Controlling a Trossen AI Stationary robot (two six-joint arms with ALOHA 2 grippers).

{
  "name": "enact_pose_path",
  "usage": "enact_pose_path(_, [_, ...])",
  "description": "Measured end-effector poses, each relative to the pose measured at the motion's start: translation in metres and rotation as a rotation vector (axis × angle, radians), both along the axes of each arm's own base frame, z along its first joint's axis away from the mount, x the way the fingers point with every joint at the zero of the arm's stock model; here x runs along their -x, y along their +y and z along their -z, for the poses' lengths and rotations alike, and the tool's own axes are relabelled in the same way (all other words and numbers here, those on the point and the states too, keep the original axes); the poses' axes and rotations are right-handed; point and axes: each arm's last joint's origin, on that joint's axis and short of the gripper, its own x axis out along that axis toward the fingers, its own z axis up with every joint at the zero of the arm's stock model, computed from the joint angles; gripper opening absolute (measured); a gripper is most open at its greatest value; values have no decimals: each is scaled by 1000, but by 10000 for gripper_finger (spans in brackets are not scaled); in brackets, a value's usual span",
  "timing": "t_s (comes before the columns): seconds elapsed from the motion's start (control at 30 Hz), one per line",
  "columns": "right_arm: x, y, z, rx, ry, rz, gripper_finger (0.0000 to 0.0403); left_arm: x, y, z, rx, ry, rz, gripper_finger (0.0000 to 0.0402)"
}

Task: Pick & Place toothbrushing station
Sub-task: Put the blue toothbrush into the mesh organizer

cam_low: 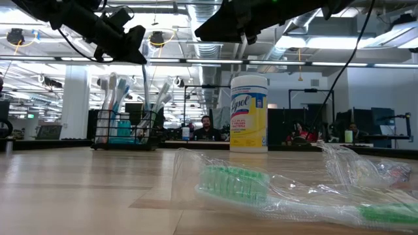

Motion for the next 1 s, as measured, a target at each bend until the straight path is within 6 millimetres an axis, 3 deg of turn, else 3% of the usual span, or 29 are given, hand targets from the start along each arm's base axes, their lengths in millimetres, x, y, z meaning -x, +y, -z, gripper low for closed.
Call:
enact_pose_path(0.2, [0,0,0,0,0,-1,122,-2,1,1,1,10,1,3])
enact_pose_path(1.0, [0,0,0,-1,1,-3,123,-28,10,38,94,157,-4,4])
